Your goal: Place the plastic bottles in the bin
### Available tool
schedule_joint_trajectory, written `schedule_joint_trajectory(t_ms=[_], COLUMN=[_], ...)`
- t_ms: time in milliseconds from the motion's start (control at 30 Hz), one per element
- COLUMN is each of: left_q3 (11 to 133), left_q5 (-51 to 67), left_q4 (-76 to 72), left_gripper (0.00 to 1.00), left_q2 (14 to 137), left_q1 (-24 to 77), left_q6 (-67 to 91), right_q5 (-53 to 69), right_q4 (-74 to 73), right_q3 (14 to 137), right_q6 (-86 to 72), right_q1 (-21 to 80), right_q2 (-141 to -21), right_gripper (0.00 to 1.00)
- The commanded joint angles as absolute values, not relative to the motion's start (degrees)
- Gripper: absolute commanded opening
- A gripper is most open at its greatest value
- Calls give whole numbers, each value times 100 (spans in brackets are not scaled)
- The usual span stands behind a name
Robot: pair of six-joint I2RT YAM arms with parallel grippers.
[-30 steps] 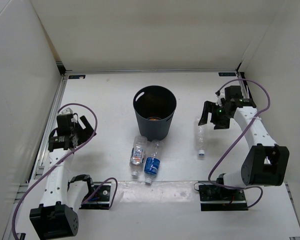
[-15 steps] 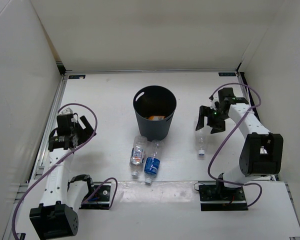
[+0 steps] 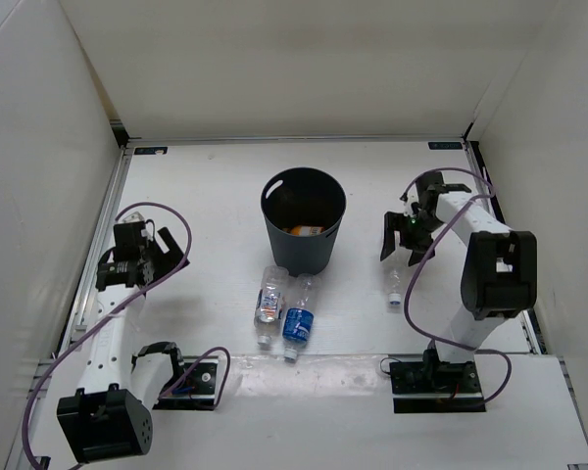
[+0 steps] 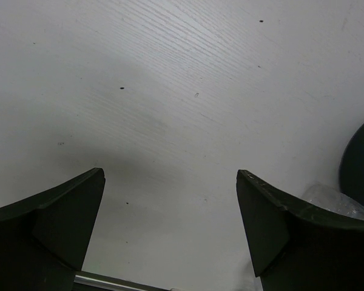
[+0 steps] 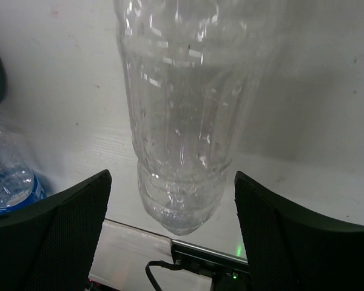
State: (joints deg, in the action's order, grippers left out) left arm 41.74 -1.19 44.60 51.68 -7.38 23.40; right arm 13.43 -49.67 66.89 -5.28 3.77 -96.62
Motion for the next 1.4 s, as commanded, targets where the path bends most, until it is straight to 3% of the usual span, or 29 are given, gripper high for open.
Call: schedule_joint_trajectory(t_ms=[0, 300, 400, 467, 733, 833, 1167, 1367], left_q3=[4324, 4359, 4368, 4377, 4351, 4377, 4614, 4535], left_q5=[-246, -334, -351, -351, -325, -299, -114, -123], left_q4=[4474, 4500, 4509, 4491, 4333, 4184, 4227, 4280], left_gripper=[100, 100, 100, 100, 100, 100, 100, 100], left_q2=[5177, 5317, 5353, 5396, 5528, 5616, 5862, 5661], left_q1=[-756, -747, -764, -747, -756, -747, -747, -747], left_q6=[2329, 2329, 2329, 2329, 2513, 2628, 2698, 2540], right_q5=[1336, 1318, 1292, 1240, 1791, 2029, 2522, 2839], right_q4=[-5115, -5317, -5449, -5467, -5274, -5142, -4878, -4606], right_q3=[7162, 7734, 7901, 8006, 8560, 8753, 8649, 9420], right_q6=[-396, -159, -53, -35, -368, -536, -756, -1046], right_q1=[404, 413, 413, 378, 106, 114, 150, -132], right_q2=[-9913, -10626, -10810, -10924, -10741, -10512, -9818, -9642], right_gripper=[84, 70, 59, 44, 16, 1, 0, 0])
